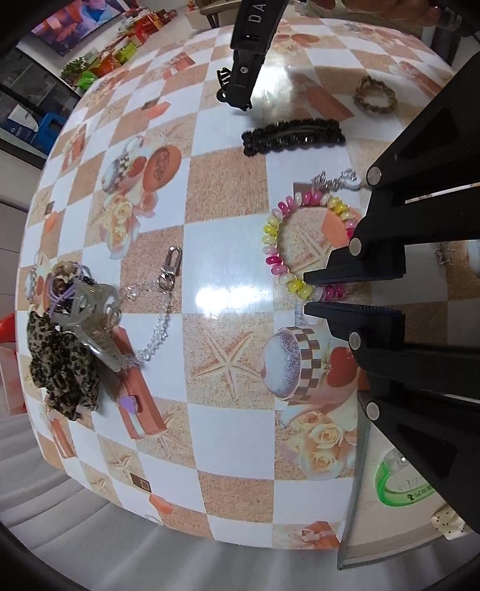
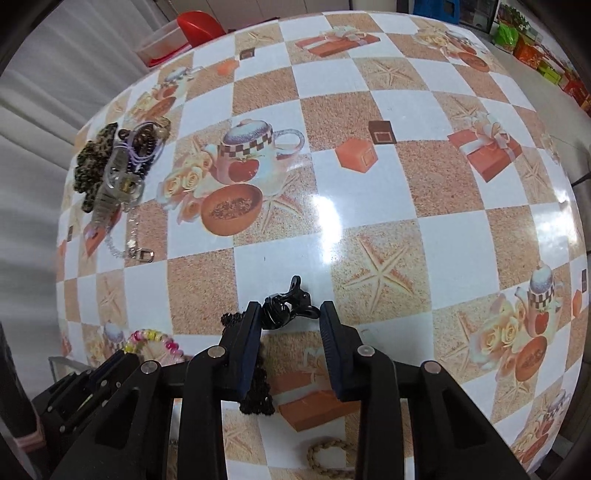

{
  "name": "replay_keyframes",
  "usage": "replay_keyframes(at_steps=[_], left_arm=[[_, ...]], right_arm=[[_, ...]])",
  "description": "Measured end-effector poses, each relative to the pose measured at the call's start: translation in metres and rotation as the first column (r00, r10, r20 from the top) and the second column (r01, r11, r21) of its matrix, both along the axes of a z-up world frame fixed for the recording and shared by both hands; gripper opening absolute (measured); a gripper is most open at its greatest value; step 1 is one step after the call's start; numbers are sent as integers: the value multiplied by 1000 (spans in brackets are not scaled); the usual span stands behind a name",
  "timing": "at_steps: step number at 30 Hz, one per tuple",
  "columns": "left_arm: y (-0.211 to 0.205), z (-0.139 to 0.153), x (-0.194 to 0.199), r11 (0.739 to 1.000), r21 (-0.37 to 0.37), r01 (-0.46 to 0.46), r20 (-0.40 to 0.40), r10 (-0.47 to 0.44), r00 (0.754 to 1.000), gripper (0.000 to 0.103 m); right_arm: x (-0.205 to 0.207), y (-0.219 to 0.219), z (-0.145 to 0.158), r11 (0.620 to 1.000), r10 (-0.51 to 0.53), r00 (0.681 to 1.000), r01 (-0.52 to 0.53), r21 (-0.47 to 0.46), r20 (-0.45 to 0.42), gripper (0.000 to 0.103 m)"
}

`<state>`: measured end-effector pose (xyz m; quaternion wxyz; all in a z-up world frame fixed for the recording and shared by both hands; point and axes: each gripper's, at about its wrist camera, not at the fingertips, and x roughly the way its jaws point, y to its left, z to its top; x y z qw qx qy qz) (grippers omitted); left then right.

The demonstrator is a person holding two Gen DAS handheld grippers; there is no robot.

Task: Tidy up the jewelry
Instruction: 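Grasp the black hair claw clip with the right tool while the left tool grasps the beaded bracelet, then carry the claw clip and beaded bracelet over the tray with both tools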

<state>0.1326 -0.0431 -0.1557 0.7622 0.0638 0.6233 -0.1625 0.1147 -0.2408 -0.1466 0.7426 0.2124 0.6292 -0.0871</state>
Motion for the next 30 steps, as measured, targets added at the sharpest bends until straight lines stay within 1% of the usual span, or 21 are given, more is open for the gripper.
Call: replay_keyframes(at_steps=[7,14,21,30], left_arm=[[13,25,-6,999,-38,-10,24,11,1000,15],[17,51,-18,997,-75,-16,50,20,999,14],[26,76,-31,993,-111,-26,80,35,996,14],[55,104,-50,986,-150,-69,107,85,991,14]], right_arm=[[-17,-1,20,1000,20,1000,-21,15,12,35],[-41,-1,42,999,38,999,-38,15,17,35],[-54,6,60,999,49,998,-49,9,29,35],[-66,24,82,996,87,995,-87,-2,47,35]])
